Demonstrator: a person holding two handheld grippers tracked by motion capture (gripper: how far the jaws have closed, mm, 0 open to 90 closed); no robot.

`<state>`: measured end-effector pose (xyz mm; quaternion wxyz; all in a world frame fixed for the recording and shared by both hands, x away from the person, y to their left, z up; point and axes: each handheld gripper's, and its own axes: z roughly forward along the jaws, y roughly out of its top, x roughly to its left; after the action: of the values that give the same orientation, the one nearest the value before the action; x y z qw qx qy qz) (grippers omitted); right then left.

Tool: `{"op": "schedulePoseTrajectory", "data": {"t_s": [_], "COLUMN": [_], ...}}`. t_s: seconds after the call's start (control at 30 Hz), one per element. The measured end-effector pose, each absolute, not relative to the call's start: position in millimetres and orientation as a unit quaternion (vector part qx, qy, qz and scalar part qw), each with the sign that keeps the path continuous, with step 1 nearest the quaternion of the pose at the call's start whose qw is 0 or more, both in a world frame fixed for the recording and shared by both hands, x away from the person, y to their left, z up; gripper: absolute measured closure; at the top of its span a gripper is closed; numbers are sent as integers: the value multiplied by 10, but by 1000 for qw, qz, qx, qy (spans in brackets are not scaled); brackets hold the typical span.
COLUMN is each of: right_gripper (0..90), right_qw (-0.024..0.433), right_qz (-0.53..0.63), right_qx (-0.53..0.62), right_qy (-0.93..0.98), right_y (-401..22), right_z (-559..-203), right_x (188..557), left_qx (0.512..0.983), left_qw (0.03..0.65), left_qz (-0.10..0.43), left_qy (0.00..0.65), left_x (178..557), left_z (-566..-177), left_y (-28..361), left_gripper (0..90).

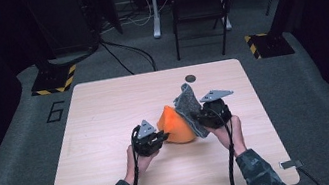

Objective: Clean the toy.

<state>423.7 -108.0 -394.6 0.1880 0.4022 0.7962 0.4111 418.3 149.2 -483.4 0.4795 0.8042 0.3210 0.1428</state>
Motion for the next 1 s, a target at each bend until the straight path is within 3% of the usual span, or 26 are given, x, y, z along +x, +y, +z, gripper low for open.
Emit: {"op": "schedulePoseTrajectory", "data": {"t_s": [0.17,0.33,1.0], "right_gripper": [723,718,715], "right_qw": [181,193,159], "right_qz": [415,367,315], "right_qx": [378,380,450], "right_qy": [808,827,820], "right_y": [-877,-711,-1153], "right_z": [-3916,-4160,-4558], "right_x": [4160,4204,4471], "left_qx": [807,814,816], "left_qw": [479,468,460], "left_qz": [136,143,150], "left_qy": [318,313,316], "left_x": [4134,4155,4214], "left_z": [-4816,-4865,-4918], "left_y": [1442,1444,1485], "left_gripper": [811,805,796]}}
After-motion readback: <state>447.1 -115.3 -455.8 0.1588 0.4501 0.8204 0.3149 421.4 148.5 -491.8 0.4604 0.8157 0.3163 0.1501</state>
